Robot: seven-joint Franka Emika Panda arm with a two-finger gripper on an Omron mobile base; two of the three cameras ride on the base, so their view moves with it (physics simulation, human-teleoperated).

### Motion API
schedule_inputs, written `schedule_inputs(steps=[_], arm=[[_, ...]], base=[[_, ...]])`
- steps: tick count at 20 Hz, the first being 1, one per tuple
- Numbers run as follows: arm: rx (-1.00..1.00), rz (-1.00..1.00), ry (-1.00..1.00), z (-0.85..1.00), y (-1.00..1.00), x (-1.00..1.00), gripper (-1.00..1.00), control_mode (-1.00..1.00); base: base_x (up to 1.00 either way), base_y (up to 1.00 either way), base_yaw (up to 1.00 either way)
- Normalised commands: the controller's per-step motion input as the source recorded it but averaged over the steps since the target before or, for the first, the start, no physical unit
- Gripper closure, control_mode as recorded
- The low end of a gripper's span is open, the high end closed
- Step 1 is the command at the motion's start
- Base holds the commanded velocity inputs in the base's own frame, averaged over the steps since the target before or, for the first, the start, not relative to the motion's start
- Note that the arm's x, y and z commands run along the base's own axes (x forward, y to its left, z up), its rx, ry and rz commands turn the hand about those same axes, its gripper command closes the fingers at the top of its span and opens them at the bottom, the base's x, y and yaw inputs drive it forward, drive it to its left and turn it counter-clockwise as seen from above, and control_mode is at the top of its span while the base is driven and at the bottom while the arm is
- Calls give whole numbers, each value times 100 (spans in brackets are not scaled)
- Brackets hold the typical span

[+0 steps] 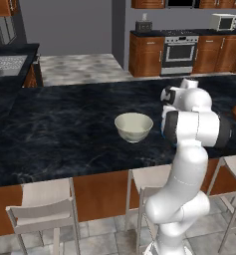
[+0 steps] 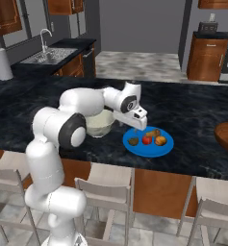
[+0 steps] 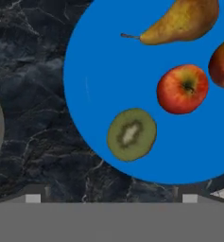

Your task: Take the fruits from the plate on the dining counter and place two fruits in each bowl.

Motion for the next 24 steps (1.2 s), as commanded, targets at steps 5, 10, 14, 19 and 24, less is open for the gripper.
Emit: schedule_inputs(steps=[5, 10, 14, 19, 24], arm=[[-1, 4, -36, -17, 0, 5, -100, -100], [-2, 1, -18, -18, 0, -17, -100, -100], [-5, 0, 30, 0, -1, 27, -100, -100], [0, 0, 26, -18, -18, 21, -100, -100], [0, 0, 17, -15, -13, 0, -100, -100]], base=[[0, 0, 0], [0, 0, 0], [0, 0, 0], [0, 0, 0], [0, 0, 0]])
